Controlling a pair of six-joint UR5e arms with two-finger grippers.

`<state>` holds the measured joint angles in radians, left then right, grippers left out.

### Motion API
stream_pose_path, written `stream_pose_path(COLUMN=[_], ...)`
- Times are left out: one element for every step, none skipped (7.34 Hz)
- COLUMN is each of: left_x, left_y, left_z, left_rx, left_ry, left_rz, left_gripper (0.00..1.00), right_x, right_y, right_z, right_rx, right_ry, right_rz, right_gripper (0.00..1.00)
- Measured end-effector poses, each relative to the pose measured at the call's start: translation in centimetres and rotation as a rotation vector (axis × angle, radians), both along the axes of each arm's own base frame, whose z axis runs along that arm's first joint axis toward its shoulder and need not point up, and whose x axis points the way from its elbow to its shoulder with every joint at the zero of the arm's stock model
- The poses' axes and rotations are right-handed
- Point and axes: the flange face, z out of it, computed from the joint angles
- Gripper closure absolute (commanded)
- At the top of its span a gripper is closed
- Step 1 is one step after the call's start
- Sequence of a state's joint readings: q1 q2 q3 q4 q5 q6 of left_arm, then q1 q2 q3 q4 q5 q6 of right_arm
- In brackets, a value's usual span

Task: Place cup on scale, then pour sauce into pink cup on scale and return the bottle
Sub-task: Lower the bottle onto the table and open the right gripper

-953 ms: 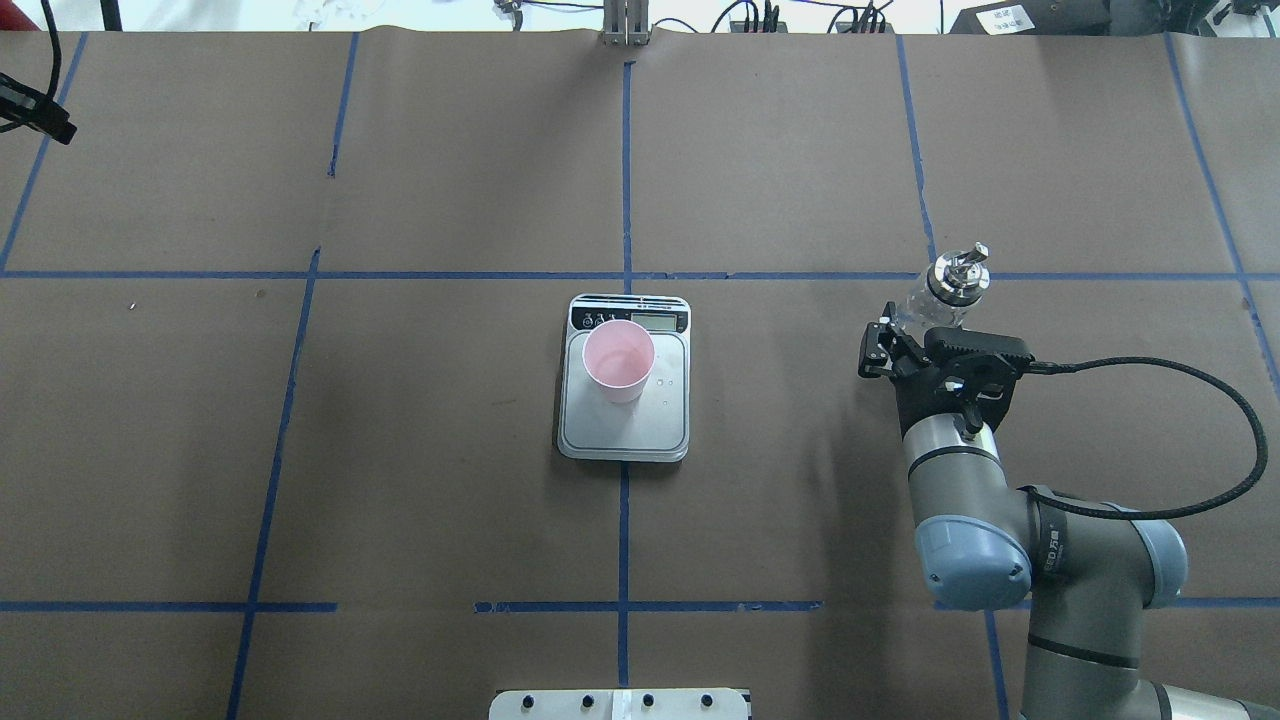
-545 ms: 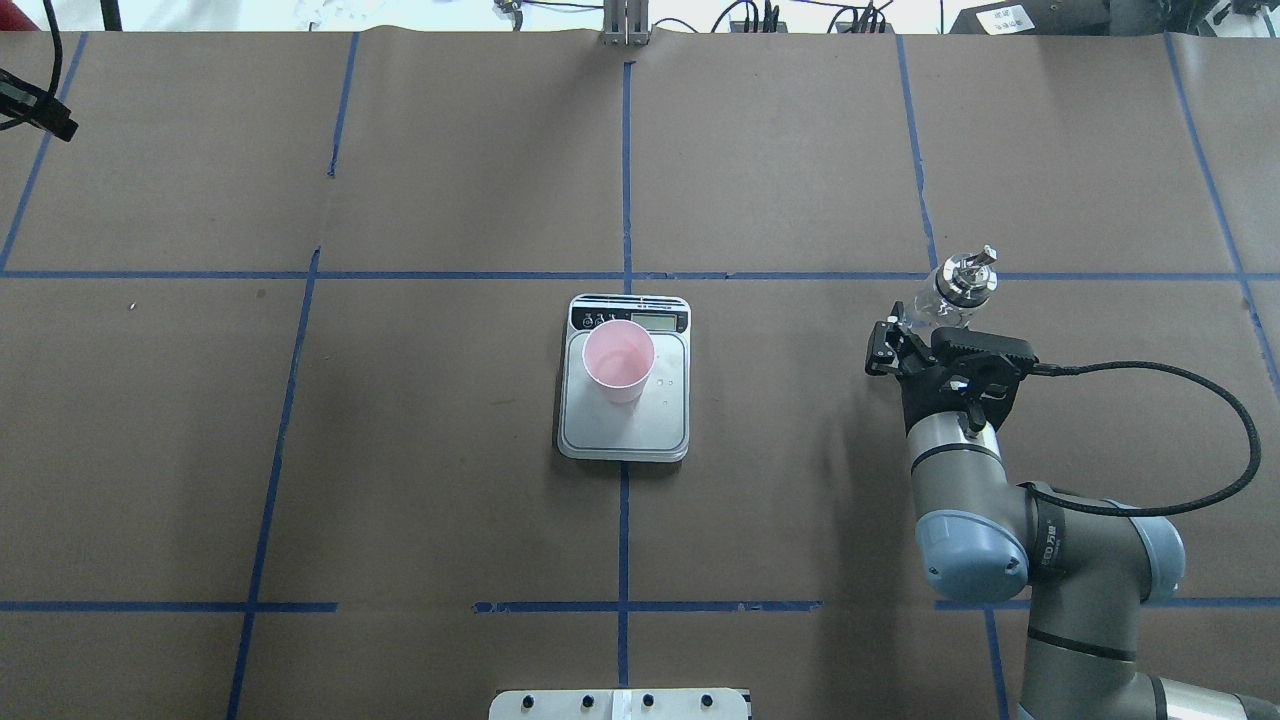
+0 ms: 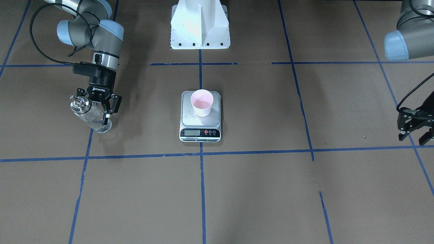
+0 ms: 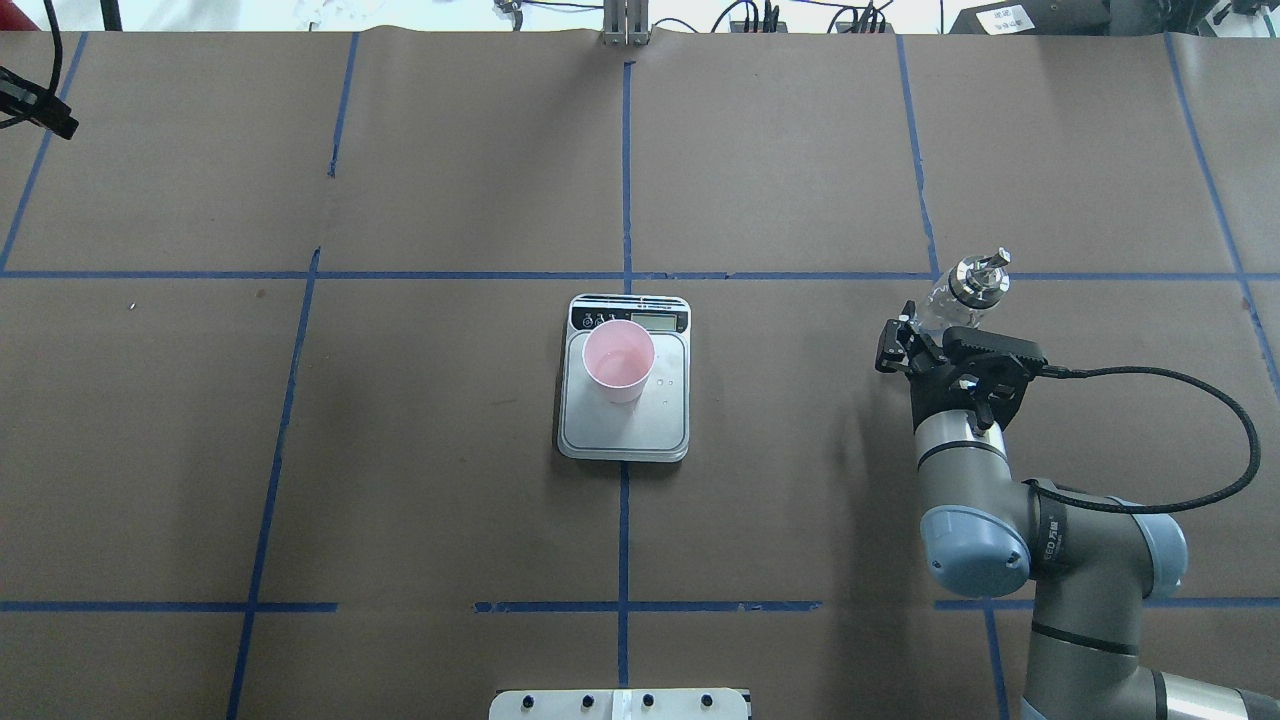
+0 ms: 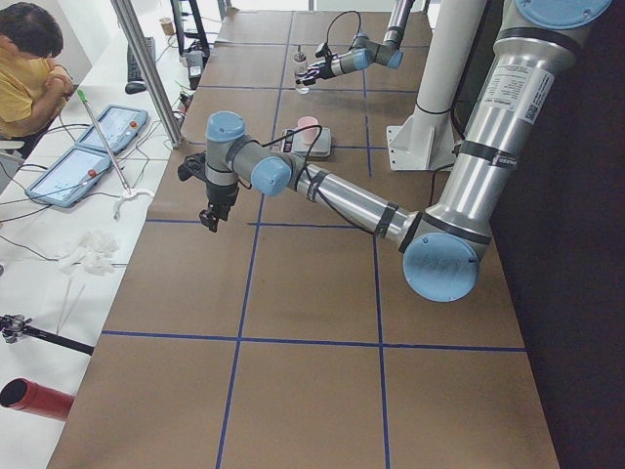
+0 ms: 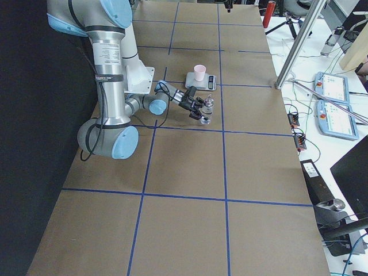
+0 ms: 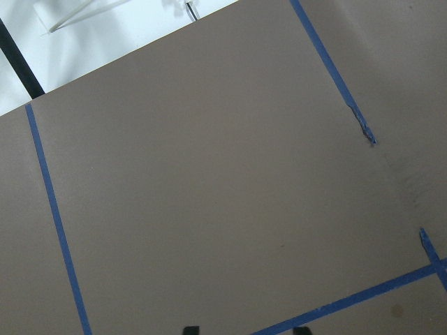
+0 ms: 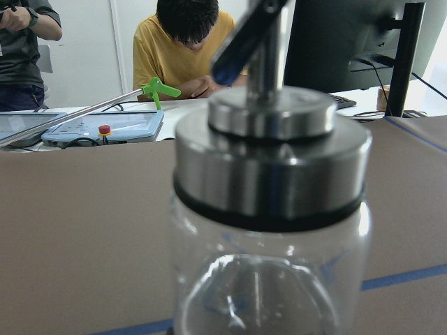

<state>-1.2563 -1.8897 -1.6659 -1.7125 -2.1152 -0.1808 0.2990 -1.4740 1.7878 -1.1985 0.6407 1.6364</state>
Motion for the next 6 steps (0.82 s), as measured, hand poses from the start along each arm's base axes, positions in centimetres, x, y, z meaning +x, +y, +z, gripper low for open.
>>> stream_pose_path(left_x=[0.0, 0.0, 0.0, 0.0, 0.0, 0.0], left_y=[0.0, 0.0, 0.0, 0.0, 0.0, 0.0], left_z=[0.0, -0.1, -0.1, -0.1, -0.1, -0.1], left_rx=[0.000, 0.001, 0.001, 0.001, 0.001, 0.001], left_ry=[0.000, 0.000, -0.001, -0.001, -0.001, -0.001], left_rz=[0.000, -0.001, -0.001, -0.001, -0.001, -0.001], left_gripper=[0.45, 0.45, 0.45, 0.45, 0.45, 0.45], right_x=[0.2, 0.5, 0.7, 0.6, 0.4, 0.2], right_y=[0.1, 0.3, 0.4, 0.6, 0.8, 1.1], right_z=[0.6, 1.3, 1.7, 1.8, 1.6, 1.4], right_rx=[-0.003, -0.004, -0.004, -0.004, -0.001, 0.003], right_ry=[0.003, 0.009, 0.012, 0.011, 0.001, -0.010], right_rz=[0.001, 0.001, 0.000, -0.003, -0.008, -0.013], right_gripper=[1.00, 1.00, 1.00, 1.00, 1.00, 1.00])
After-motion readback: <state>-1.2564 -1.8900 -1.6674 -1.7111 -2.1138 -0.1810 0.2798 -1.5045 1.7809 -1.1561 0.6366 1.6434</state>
